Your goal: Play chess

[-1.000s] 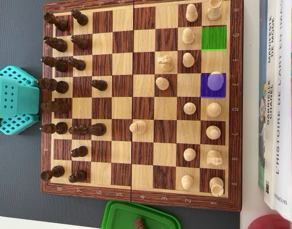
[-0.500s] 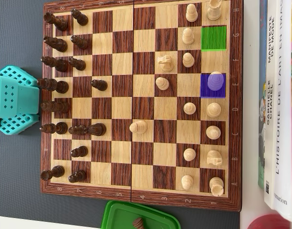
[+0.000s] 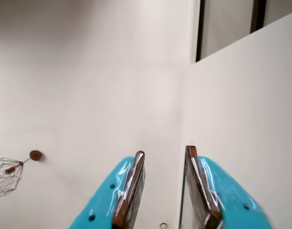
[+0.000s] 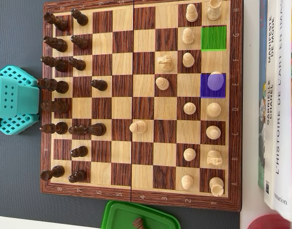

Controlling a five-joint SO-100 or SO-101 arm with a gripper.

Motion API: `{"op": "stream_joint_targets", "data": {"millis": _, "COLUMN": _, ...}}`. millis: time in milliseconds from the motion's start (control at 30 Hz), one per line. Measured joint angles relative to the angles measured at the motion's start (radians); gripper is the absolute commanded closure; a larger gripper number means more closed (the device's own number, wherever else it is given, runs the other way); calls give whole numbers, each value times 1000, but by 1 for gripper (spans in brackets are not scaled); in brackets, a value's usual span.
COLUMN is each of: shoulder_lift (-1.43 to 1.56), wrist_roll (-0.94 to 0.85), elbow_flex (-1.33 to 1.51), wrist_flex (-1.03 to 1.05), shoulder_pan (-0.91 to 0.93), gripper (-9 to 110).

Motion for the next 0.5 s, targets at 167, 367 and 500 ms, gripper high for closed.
{"op": "stream_joint_targets", "data": {"millis": 167, "shoulder_lift": 0, "wrist_roll": 0, "elbow_flex": 0, "wrist_flex": 74, "shoulder_pan": 0, "gripper": 88}}
{"op": "stream_joint_targets", "data": {"millis": 367, "shoulder_lift": 0, "wrist_roll": 0, "elbow_flex": 0, "wrist_flex": 209, "shoulder_pan": 0, "gripper": 88}}
{"op": "stream_joint_targets", "data": {"millis": 500, "shoulder_lift": 0, "wrist_roll": 0, "elbow_flex": 0, "wrist_flex": 337, "shoulder_pan": 0, "gripper": 88}}
